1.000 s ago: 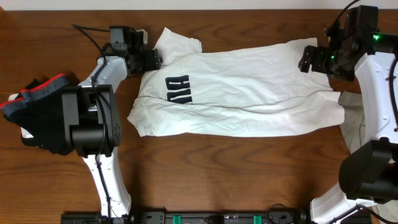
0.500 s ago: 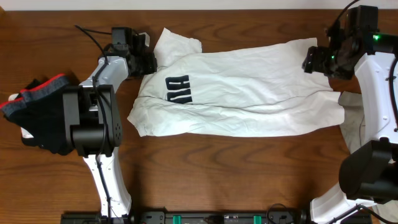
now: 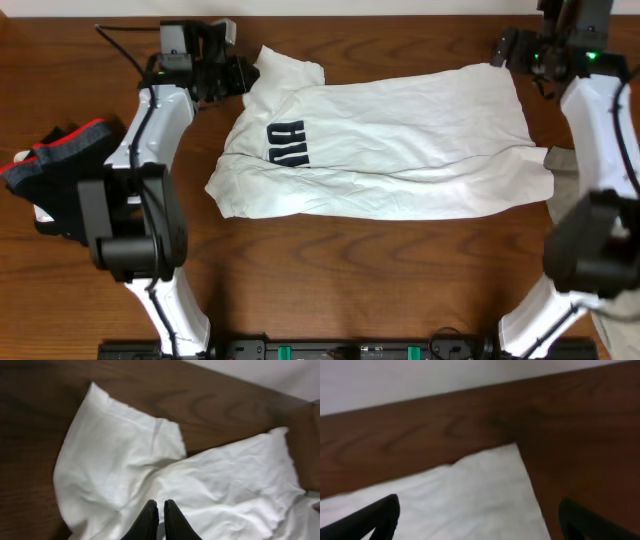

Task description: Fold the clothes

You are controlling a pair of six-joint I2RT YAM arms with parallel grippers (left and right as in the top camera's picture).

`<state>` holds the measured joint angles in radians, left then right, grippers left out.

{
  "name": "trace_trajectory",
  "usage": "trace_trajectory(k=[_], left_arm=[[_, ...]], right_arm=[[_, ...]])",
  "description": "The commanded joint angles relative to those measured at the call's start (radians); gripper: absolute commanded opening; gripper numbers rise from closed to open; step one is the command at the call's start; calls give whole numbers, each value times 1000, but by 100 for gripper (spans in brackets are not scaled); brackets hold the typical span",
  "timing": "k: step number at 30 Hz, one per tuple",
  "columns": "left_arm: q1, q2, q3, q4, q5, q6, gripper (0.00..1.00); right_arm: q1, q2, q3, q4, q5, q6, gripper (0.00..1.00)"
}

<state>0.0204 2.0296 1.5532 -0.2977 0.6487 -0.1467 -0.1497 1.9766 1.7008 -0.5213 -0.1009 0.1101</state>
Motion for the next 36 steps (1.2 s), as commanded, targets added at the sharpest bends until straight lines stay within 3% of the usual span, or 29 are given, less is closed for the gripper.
trace_trajectory(k=[1,7,11,14,16,32,34,36], left_arm=[[3,9,3,-30,13,-32,9],[2,9,2,-37,10,-31,9],[2,9,2,-39,-127,-31,13],[2,18,2,-37,-256,-31,65],[4,35,2,-37,-268,-31,74],[-2,193,2,19,-234,-31,74],[-8,204,2,16,-226,-31,64],[-13,211,2,14,-216,-31,39]], right_arm=[[-14,127,0,72,-23,8,99],[-20,245,0,192,-46,24,99],[-27,251,0,202,-46,24,99],[-36,248,0,163,-46,24,99],[-43,249,0,119,-46,23,99],[-71,248,0,-8,-48,24,99],[-71,248,0,-10,-58,24,99],[-71,248,0,-14,-61,24,99]])
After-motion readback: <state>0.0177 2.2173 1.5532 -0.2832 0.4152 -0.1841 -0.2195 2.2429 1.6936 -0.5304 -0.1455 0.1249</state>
